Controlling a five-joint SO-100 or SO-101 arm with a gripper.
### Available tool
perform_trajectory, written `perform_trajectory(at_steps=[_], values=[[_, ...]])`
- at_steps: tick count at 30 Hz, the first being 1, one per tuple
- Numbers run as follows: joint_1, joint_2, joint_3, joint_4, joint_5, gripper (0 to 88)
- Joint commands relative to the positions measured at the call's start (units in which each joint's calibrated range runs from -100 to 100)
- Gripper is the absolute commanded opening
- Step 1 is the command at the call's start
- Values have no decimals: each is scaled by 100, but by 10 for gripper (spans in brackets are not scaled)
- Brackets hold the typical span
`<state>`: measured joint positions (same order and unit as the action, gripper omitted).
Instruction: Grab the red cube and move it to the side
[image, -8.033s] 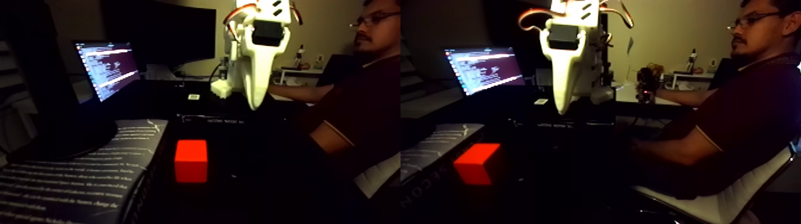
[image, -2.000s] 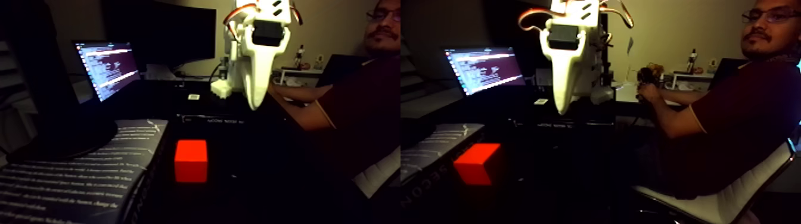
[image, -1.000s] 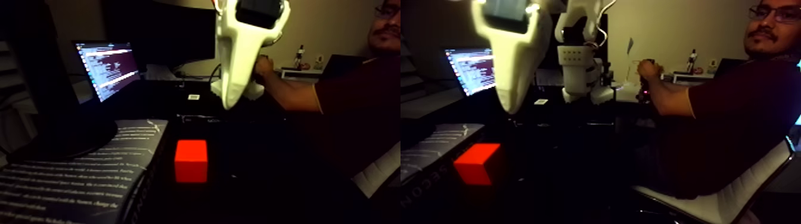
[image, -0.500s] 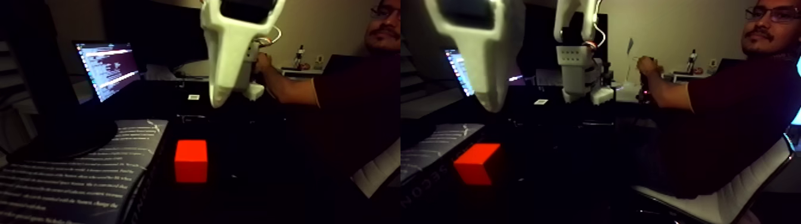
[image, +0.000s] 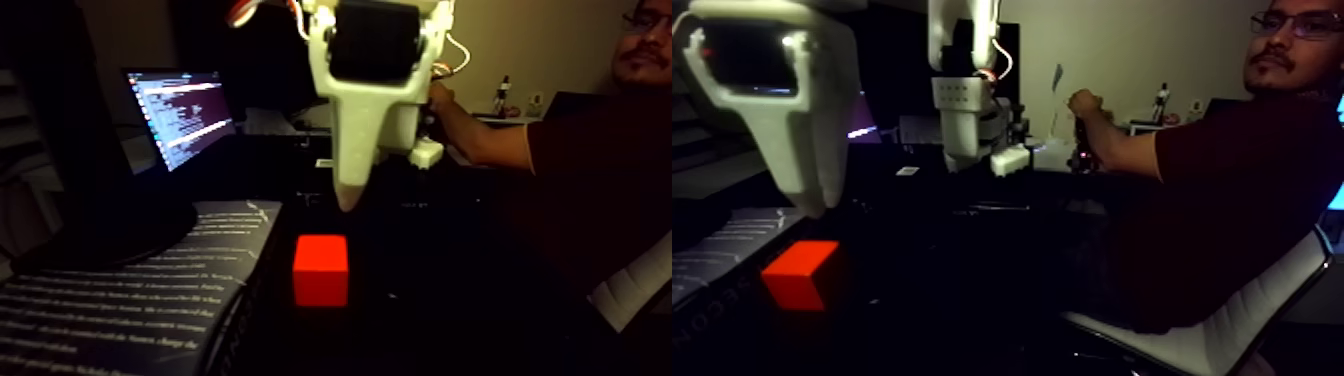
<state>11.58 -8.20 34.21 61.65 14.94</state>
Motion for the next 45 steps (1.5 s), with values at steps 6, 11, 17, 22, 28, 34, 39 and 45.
perform_trajectory(at_steps=[6, 11, 17, 22, 28, 34, 39, 45], values=[[74, 47, -233, -8, 13, 189], [132, 123, -215, -8, 13, 271], [282, 501, -187, -303, 13, 312], [407, 669, -233, -514, 13, 344], [407, 787, -233, -514, 13, 381], [407, 955, -224, -591, 13, 381], [399, 988, -224, -675, -19, 380], [374, 1190, -224, -700, -35, 374]])
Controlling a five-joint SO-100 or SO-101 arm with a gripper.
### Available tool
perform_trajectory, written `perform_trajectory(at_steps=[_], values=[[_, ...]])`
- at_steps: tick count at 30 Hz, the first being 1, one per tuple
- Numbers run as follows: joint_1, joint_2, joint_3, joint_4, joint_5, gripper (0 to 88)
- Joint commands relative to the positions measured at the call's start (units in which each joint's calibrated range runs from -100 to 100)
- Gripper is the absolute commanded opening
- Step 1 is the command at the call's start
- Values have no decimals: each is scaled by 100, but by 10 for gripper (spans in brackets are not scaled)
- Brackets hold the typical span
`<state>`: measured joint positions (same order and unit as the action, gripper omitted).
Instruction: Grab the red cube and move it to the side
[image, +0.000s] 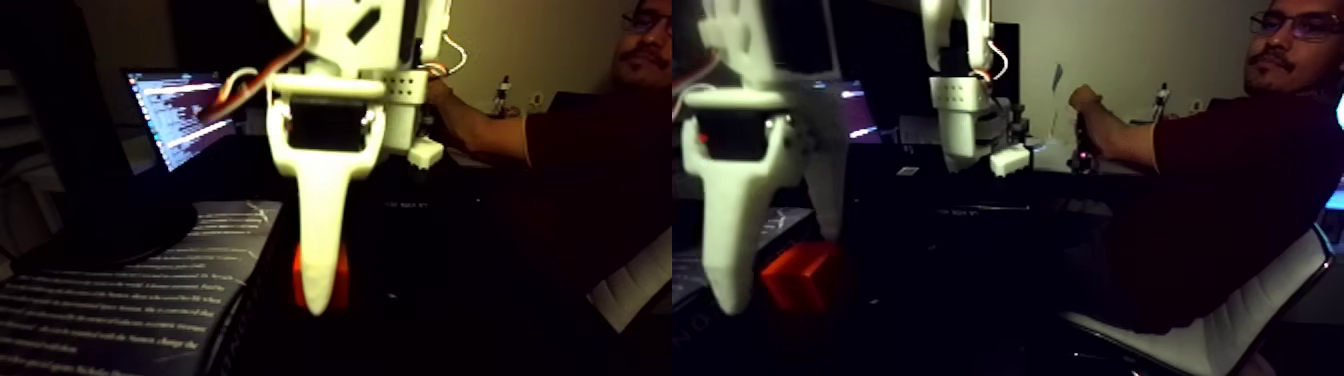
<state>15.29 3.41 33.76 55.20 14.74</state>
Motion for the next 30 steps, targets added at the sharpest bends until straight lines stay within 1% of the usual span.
perform_trajectory(at_steps=[1, 26, 28, 30], values=[[3, 63, -187, -56, -20, 374], [-22, 483, -623, 20, -63, 371], [-22, 483, -596, 20, -57, 355], [-5, 483, -596, 29, -52, 317]])
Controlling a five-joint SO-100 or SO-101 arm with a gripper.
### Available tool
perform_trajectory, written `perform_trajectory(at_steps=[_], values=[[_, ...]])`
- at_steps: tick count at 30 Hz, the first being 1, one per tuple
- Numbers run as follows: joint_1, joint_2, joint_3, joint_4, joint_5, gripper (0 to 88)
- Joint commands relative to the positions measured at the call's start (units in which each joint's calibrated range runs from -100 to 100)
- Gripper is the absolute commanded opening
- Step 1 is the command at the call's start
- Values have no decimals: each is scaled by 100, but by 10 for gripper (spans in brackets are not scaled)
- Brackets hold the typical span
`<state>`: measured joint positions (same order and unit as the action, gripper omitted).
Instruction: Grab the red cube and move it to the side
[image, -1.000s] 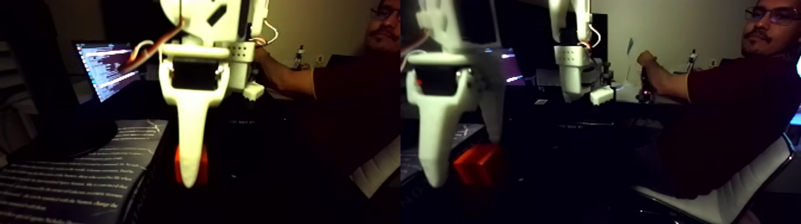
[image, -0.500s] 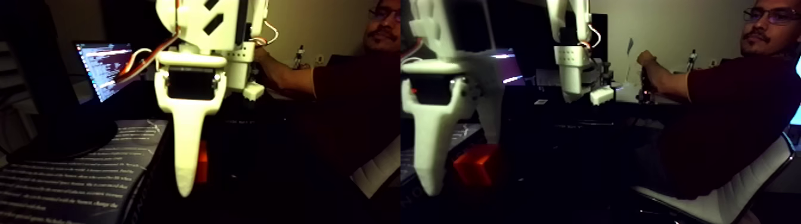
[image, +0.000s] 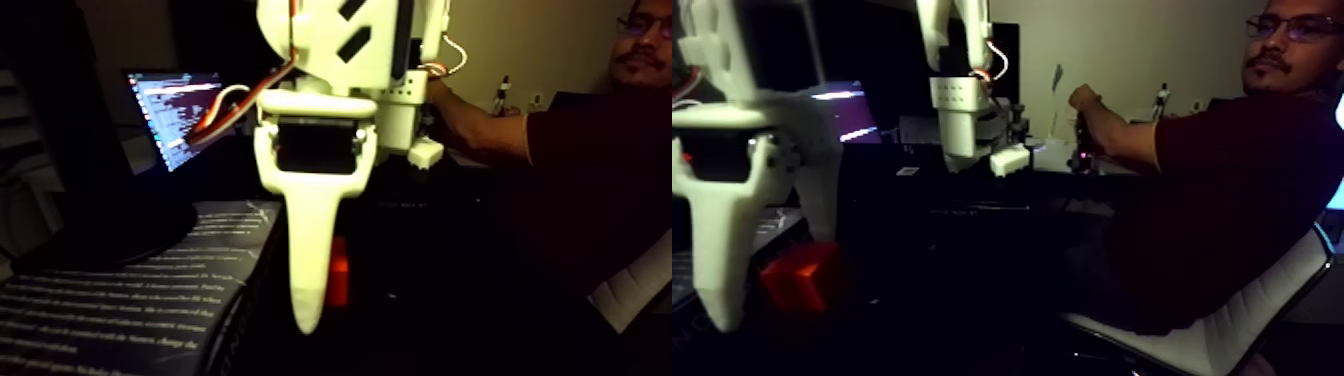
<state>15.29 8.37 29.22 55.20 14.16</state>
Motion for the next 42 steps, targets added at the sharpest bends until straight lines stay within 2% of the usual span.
perform_trajectory(at_steps=[1, 6, 12, 25, 36, 42], values=[[20, -14, -142, 29, 0, 299], [28, -14, -124, 29, 11, 226], [3, -14, -115, 29, -5, 7], [-30, -241, -97, 341, -5, 7], [-372, -2325, 683, 713, -10, 7], [-55, -2787, 166, 949, 33, 6]])
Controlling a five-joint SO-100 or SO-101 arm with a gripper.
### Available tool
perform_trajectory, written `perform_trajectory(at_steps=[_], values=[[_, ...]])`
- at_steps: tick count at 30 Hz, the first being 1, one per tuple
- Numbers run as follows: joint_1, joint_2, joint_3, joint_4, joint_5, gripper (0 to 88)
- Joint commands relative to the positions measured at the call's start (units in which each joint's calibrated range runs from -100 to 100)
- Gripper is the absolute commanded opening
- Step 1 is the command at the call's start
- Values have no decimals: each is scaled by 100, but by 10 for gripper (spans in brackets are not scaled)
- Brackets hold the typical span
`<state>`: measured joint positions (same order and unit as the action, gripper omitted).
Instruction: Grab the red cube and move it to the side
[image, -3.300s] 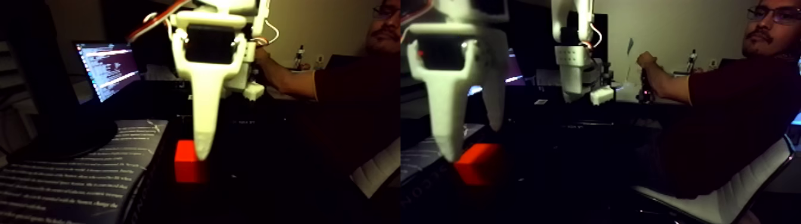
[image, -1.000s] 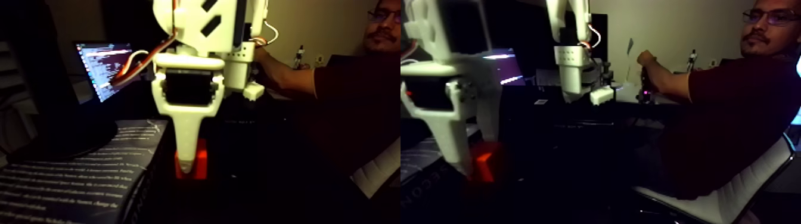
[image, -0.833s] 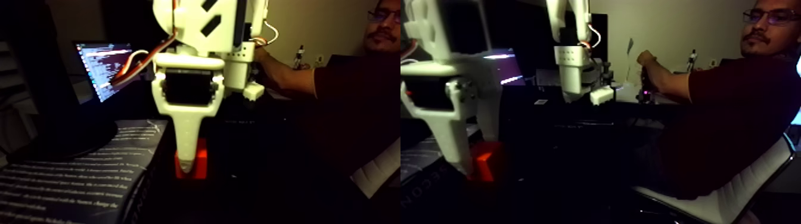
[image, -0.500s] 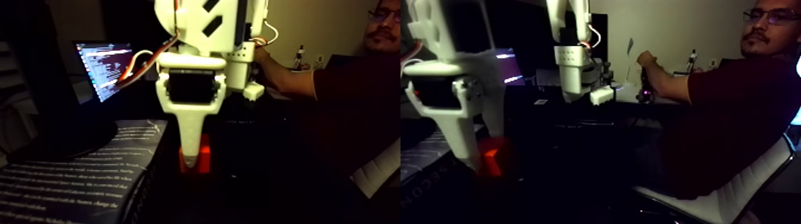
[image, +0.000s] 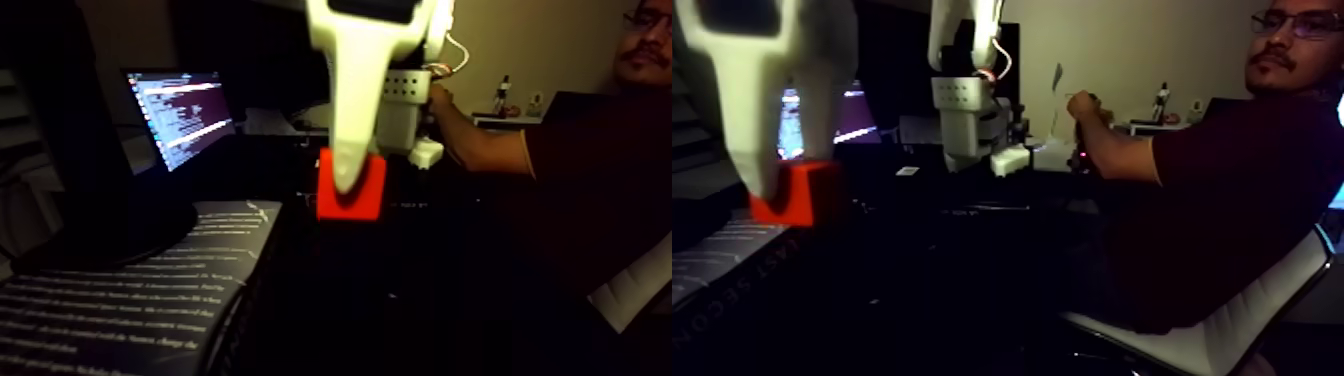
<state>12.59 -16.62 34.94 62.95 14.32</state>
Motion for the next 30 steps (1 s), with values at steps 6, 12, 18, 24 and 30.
perform_trajectory(at_steps=[6, 12, 18, 24, 30], values=[[706, -27, -1385, 757, 200, 6], [1173, 788, -1993, 1010, 395, 6], [1381, 1460, -2129, 985, 432, 6], [1406, 1939, -1983, 622, 422, 6], [1564, 2166, -1902, 208, 395, 6]])
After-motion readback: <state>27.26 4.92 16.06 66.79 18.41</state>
